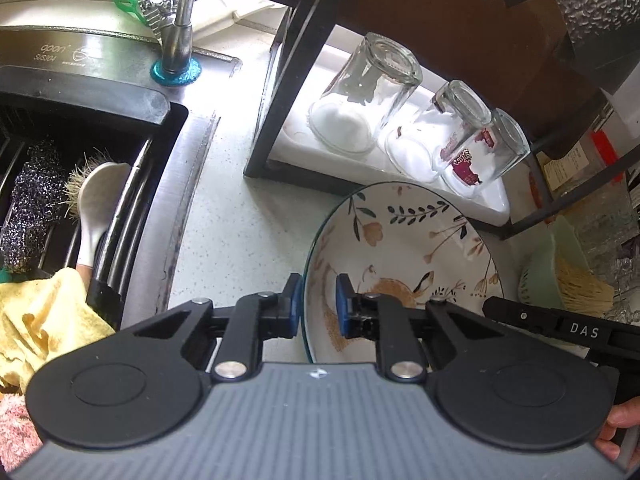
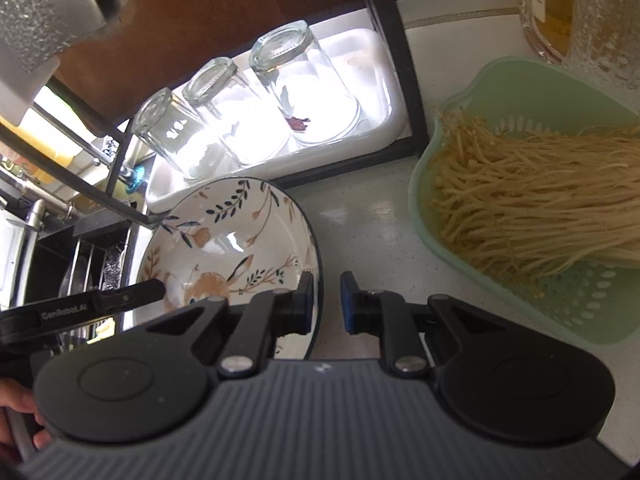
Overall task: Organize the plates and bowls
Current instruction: 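Close both grippers on the rim of the rabbit-pattern bowl, then carry the rabbit-pattern bowl over the stacked plates, then lower the bowl onto the plate stack, open both grippers and withdraw, then move both grippers to the pale blue plastic bowl on the counter, then close both grippers on the rim of the pale blue bowl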
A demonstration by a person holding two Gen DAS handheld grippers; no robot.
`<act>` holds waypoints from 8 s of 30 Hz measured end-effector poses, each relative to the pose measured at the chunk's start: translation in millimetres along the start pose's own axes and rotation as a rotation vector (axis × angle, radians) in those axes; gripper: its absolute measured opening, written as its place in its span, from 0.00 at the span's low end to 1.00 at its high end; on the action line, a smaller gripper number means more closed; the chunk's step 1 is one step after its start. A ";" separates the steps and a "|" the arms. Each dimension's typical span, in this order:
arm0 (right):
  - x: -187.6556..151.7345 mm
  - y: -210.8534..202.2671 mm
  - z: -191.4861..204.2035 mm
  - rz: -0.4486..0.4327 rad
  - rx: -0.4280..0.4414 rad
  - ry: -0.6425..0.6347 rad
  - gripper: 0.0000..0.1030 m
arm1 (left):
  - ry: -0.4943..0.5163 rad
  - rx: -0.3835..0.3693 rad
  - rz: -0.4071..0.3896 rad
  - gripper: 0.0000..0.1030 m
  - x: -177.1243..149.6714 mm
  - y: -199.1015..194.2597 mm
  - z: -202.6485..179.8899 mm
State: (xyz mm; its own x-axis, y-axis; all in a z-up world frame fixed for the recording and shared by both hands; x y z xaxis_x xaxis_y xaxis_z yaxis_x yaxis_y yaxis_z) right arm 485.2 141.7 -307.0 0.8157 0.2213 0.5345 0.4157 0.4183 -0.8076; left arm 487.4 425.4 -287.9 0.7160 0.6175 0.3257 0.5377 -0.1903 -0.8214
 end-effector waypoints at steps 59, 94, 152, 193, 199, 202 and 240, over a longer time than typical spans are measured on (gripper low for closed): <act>-119.6 -210.9 -59.9 -0.250 0.033 0.244 0.16 | 0.212 -0.249 0.117 0.18 -144.8 -88.5 -131.1; -183.7 -158.2 -66.8 -0.054 0.017 0.234 0.16 | 0.408 0.043 0.209 0.19 -192.7 -53.5 -127.3; -124.3 -277.8 -50.1 -0.365 -0.301 0.104 0.17 | 0.472 -0.195 0.056 0.21 -178.2 -126.6 -223.4; -209.4 -361.9 -220.4 -0.384 -0.386 0.037 0.17 | 0.514 -0.112 -0.040 0.21 -341.9 -103.2 -382.5; -231.1 -379.2 -256.5 -0.390 -0.409 0.030 0.17 | 0.478 -0.126 0.029 0.28 -378.4 -72.1 -402.5; -244.2 -383.8 -272.2 -0.380 -0.398 0.058 0.17 | 0.510 -0.124 0.075 0.50 -397.9 -55.7 -413.1; -298.2 -329.6 -324.5 -0.206 -0.331 0.301 0.27 | 0.538 -0.055 0.366 0.33 -439.8 51.4 -442.6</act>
State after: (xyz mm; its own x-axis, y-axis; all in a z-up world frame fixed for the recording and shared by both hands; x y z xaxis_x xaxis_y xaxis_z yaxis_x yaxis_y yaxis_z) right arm 235.6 -348.1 -281.1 0.7629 -0.1210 0.6351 0.6462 0.1132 -0.7547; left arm 397.1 -193.8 -266.1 0.9723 0.0401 0.2304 0.2290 -0.3632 -0.9031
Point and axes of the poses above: each gripper's, at about its wrist camera, not at the fingertips, and y roughly the way its jaws point, z to its left, x to its top, the point moved 7 cm from there along y, roughly the way its jaws point, and after that the axes turned 12 degrees about -y, right-handed, at the moved point
